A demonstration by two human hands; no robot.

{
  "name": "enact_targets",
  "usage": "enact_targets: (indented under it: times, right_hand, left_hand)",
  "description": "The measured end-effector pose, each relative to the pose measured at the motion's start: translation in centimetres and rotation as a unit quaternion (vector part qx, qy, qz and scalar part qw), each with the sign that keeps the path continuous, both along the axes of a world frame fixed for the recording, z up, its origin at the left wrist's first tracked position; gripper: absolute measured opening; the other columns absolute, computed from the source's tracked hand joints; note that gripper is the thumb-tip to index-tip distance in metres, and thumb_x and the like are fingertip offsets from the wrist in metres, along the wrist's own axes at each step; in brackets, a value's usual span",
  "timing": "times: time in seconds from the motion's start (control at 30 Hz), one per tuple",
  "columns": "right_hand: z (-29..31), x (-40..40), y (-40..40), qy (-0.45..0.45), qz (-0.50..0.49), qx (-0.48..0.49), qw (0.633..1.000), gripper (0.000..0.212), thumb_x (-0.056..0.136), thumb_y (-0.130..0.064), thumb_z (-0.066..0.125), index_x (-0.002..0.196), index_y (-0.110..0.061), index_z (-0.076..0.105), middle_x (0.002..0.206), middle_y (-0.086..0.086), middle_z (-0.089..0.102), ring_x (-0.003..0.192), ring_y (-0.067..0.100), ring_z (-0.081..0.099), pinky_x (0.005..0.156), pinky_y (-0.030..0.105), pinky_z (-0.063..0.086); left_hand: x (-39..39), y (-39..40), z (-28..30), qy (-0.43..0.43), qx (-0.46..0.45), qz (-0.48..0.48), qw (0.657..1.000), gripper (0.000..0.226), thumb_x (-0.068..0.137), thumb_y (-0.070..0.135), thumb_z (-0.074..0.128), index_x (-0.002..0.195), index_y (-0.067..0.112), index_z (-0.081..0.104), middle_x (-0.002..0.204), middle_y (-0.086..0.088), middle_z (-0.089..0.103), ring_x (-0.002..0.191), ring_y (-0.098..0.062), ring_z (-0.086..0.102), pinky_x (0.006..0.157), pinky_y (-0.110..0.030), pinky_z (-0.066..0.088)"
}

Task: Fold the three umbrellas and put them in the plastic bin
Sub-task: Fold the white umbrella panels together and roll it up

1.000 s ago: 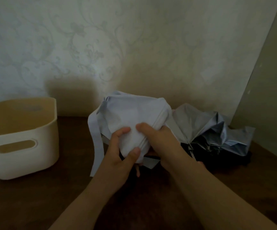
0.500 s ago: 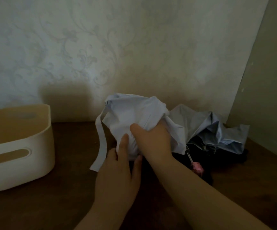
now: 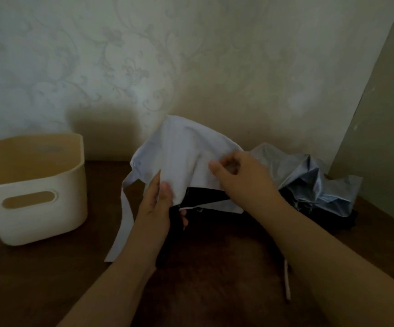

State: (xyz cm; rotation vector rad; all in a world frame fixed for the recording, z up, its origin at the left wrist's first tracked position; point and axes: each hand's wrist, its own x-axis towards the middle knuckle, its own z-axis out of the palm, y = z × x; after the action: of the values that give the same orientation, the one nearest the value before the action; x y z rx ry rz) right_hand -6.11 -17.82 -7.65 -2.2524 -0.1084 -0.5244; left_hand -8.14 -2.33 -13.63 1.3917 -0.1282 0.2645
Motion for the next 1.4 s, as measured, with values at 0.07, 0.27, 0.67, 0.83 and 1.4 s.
enact_targets:
  times: [0.07, 0.27, 0.67, 0.83, 1.4]
  right_hand:
    - [-0.1, -0.1, -0.7, -0.008, -0.008, 0.000, 1.000, 0.030, 0.086, -0.048, 0.059, 0.101, -0.023, 0.054, 0.083, -0.004, 0.055, 0.072, 0.005, 0.054, 0.058, 0.021, 0.040]
    - [-0.4, -0.6, -0.8, 0.031, 0.040, -0.073, 0.996, 0.046, 0.084, -0.046, 0.063, 0.122, -0.024, 0.047, 0.090, -0.013, 0.053, 0.079, -0.003, 0.051, 0.064, 0.014, 0.039]
    - [-2.7, -1.0, 1.5, 0.018, 0.111, -0.058, 0.992, 0.044, 0.075, -0.032, 0.077, 0.102, -0.019, 0.046, 0.090, -0.006, 0.057, 0.083, 0.010, 0.058, 0.075, 0.027, 0.052]
    - [-2.1, -0.9, 1.5, 0.035, 0.087, -0.099, 0.991, 0.039, 0.074, -0.031, 0.077, 0.093, -0.023, 0.044, 0.080, -0.006, 0.056, 0.073, 0.008, 0.055, 0.066, 0.024, 0.046]
    - [0.7, -2.4, -2.5, -0.265, 0.002, -0.321, 0.909, 0.023, 0.063, 0.008, 0.054, 0.071, -0.010, 0.042, 0.057, 0.001, 0.039, 0.047, 0.020, 0.037, 0.039, 0.027, 0.027]
  left_hand:
    - [0.0, -0.1, 0.1, -0.007, -0.020, -0.010, 1.000, 0.016, 0.083, 0.052, 0.039, 0.094, 0.056, 0.050, 0.062, 0.001, 0.067, 0.046, -0.015, 0.058, 0.047, -0.030, 0.051]
    - [0.7, 0.2, -0.3, -0.032, -0.008, -0.052, 0.998, 0.046, 0.085, 0.046, 0.041, 0.124, 0.026, 0.053, 0.060, -0.003, 0.064, 0.042, -0.017, 0.053, 0.042, -0.025, 0.046]
    - [1.0, -0.2, -0.4, -0.021, -0.037, -0.092, 0.995, 0.044, 0.090, 0.038, 0.038, 0.119, 0.008, 0.053, 0.052, -0.004, 0.062, 0.037, -0.014, 0.053, 0.035, -0.025, 0.043]
    - [1.1, -0.2, -0.9, -0.027, -0.027, -0.131, 0.991, 0.037, 0.082, 0.038, 0.047, 0.119, 0.036, 0.051, 0.058, 0.000, 0.060, 0.049, -0.013, 0.055, 0.046, -0.027, 0.048]
    - [1.5, 0.5, -1.3, -0.014, -0.040, -0.050, 0.998, 0.039, 0.093, 0.034, 0.047, 0.132, 0.039, 0.047, 0.054, 0.001, 0.055, 0.047, -0.014, 0.053, 0.046, -0.025, 0.047]
